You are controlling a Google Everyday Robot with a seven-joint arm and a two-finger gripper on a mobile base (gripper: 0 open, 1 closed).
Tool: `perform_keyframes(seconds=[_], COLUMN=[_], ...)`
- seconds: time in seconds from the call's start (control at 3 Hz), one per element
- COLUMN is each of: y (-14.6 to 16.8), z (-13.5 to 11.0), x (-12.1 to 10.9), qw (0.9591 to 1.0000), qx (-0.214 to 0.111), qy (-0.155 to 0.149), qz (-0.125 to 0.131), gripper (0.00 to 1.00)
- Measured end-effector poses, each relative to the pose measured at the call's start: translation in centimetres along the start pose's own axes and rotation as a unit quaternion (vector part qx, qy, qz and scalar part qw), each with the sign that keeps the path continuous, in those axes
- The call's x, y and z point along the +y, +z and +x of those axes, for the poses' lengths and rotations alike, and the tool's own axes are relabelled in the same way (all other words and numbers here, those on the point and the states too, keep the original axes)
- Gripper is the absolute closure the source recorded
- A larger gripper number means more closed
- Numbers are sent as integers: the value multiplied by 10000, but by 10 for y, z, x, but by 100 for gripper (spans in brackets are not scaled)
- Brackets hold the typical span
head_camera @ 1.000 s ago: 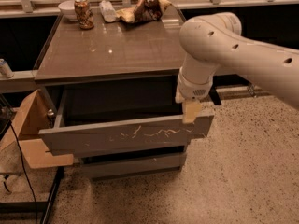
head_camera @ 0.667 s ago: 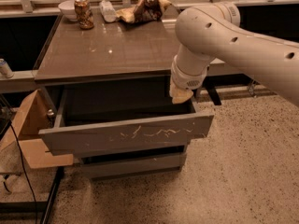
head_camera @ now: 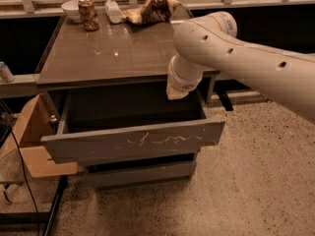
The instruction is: Open top drawer
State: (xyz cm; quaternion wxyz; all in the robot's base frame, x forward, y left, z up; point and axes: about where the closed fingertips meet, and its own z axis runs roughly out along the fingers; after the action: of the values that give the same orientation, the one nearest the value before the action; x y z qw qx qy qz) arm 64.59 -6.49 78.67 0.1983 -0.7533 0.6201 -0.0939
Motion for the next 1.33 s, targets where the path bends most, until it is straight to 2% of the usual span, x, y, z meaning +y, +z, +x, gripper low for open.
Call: perform_keyframes(seconds=[0.33,0.67,1.0,1.33], y=[30,60,95,111], z=[-3,1,8,13], x=[-1,7,21,33], qw=[10000,9999,9991,9977], qx=[-65,-49,18,62], qy=[25,90,213,309], qz=[20,-81,-365,-592], gripper=[100,100,100,100])
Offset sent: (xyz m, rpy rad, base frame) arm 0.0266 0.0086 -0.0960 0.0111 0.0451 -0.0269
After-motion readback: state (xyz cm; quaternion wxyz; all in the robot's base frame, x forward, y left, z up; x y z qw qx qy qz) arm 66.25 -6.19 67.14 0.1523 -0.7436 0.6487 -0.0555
